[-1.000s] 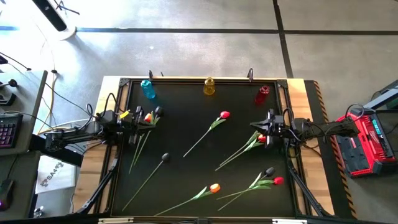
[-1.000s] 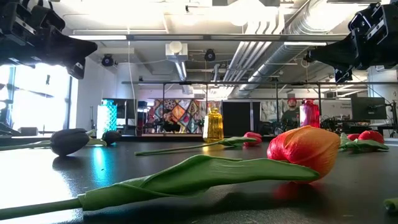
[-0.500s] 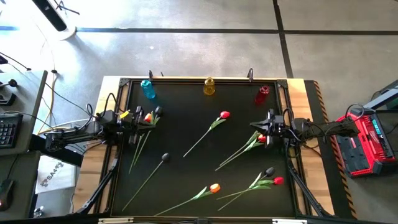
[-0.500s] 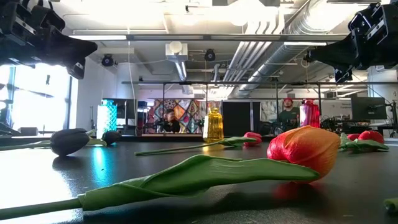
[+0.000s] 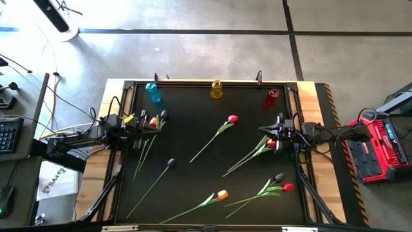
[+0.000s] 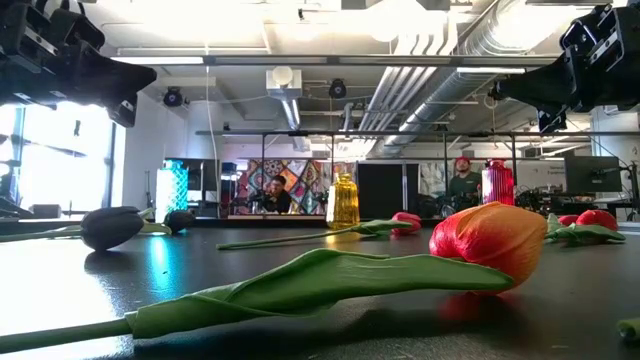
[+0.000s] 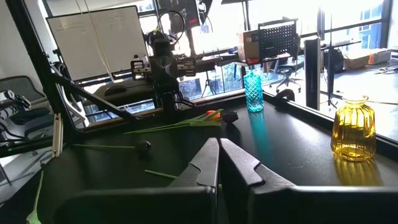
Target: Sort flowers into vase by color
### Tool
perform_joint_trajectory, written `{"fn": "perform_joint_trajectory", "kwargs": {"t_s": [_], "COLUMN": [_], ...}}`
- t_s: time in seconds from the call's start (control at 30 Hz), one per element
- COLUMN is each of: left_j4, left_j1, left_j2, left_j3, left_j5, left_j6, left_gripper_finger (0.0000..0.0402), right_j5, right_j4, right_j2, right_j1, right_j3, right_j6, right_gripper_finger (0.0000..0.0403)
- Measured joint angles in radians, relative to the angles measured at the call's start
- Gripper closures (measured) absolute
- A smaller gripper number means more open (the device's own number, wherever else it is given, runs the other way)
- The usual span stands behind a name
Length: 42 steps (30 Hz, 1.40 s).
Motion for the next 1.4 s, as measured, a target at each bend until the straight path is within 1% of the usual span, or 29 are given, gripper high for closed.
{"fn": "perform_joint_trajectory", "kwargs": {"t_s": [0.27, 0.33, 0.5, 0.63, 0.7, 0.9, 1.0, 1.03, 1.17, 1.23, 1.3, 1.4], "left_j4": [0.002, 0.029, 0.089, 0.085, 0.085, 0.085, 0.091, 0.094, 0.118, 0.112, 0.138, 0.150], "left_j1": [0.000, 0.000, 0.000, 0.000, 0.000, 0.000, 0.000, 0.000, 0.000, 0.000, 0.000, 0.000], "left_j2": [0.000, 0.000, 0.000, 0.000, 0.000, 0.000, 0.000, 0.000, 0.000, 0.000, 0.000, 0.000], "left_j3": [0.000, 0.000, 0.000, 0.000, 0.000, 0.000, 0.000, 0.000, 0.000, 0.000, 0.000, 0.000], "left_j5": [0.000, 0.000, -0.005, -0.132, -0.167, -0.189, -0.236, -0.256, -0.340, -0.393, -0.442, -0.506], "left_j6": [0.000, -0.010, -0.189, -0.223, -0.259, -0.372, -0.394, -0.396, -0.418, -0.439, -0.472, -0.498], "left_gripper_finger": [0.0402, 0.0401, 0.0401, 0.0402, 0.0402, 0.0402, 0.0402, 0.0402, 0.0402, 0.0401, 0.0402, 0.0402], "right_j5": [0.000, 0.000, 0.000, 0.000, 0.000, 0.005, 0.011, 0.016, 0.088, 0.094, 0.094, 0.093], "right_j4": [0.000, 0.000, 0.000, 0.000, 0.000, 0.000, 0.001, 0.002, 0.012, 0.008, 0.008, 0.010], "right_j2": [0.000, 0.000, 0.000, 0.000, 0.000, 0.000, 0.000, 0.000, -0.002, -0.002, -0.002, -0.002], "right_j1": [0.000, 0.000, 0.000, 0.000, 0.000, 0.000, 0.000, 0.000, 0.000, 0.000, 0.000, -0.002], "right_j3": [0.000, 0.000, 0.000, 0.000, 0.000, 0.000, 0.000, 0.000, 0.000, 0.000, 0.000, 0.000], "right_j6": [0.000, 0.000, 0.000, 0.000, 0.000, 0.000, -0.011, -0.051, -0.304, -0.393, -0.440, -0.450], "right_gripper_finger": [0.0402, 0.0402, 0.0402, 0.0402, 0.0402, 0.0402, 0.0402, 0.0402, 0.0402, 0.0402, 0.0402, 0.0402]}}
